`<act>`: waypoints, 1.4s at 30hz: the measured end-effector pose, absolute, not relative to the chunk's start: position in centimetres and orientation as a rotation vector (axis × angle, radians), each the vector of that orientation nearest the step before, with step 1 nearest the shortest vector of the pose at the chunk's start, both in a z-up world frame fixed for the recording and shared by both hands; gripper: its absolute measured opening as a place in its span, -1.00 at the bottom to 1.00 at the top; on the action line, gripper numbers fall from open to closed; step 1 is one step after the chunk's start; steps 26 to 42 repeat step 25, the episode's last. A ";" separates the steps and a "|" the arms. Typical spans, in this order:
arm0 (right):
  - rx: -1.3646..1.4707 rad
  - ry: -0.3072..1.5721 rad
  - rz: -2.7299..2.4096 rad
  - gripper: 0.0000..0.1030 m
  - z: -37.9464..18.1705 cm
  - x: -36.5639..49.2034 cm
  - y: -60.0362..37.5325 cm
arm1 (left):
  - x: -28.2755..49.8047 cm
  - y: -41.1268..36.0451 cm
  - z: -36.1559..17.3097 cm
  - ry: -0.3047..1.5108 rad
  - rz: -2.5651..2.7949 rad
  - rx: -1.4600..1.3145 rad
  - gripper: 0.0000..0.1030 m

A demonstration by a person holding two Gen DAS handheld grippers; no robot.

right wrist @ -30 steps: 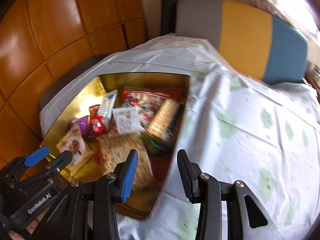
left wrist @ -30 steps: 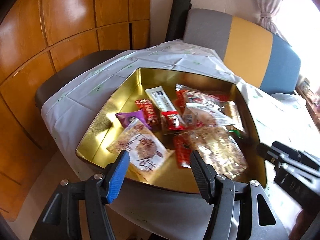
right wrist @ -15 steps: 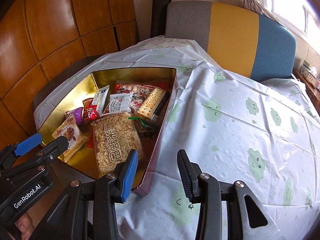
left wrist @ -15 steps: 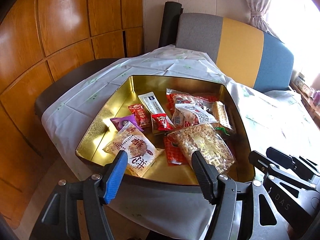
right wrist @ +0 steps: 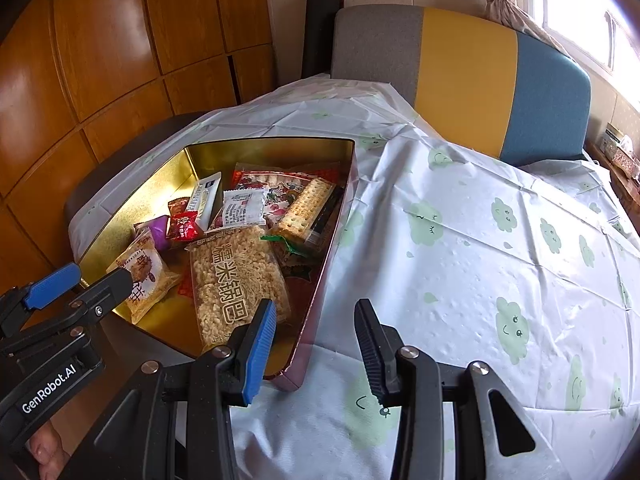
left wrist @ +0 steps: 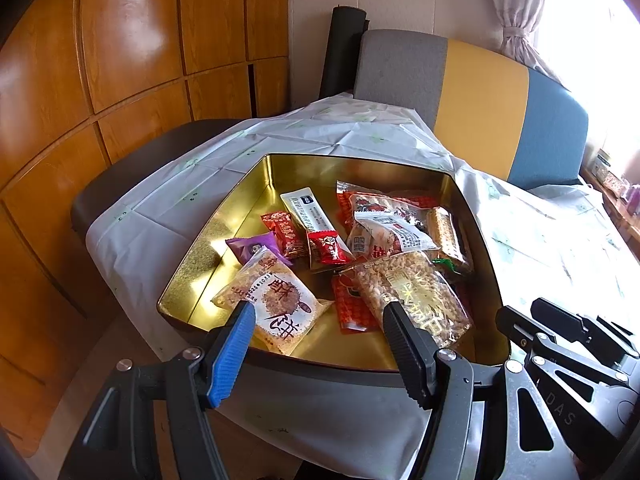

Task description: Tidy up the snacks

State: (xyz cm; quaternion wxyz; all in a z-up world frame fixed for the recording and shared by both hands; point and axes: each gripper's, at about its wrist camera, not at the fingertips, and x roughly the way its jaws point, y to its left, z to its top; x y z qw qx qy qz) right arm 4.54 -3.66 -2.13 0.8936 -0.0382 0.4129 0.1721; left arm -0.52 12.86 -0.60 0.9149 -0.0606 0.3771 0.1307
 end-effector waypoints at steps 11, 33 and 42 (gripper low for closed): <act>-0.087 0.853 0.356 -0.20 -2.3 4.5 -3.4 | -0.5 12.9 -0.7 0.778 0.269 -0.128 0.30; -0.085 0.860 0.357 -0.20 -2.5 4.7 -3.8 | -0.3 12.5 -0.8 0.769 0.263 -0.114 0.30; -0.085 0.860 0.357 -0.20 -2.5 4.7 -3.8 | -0.3 12.5 -0.8 0.769 0.263 -0.114 0.30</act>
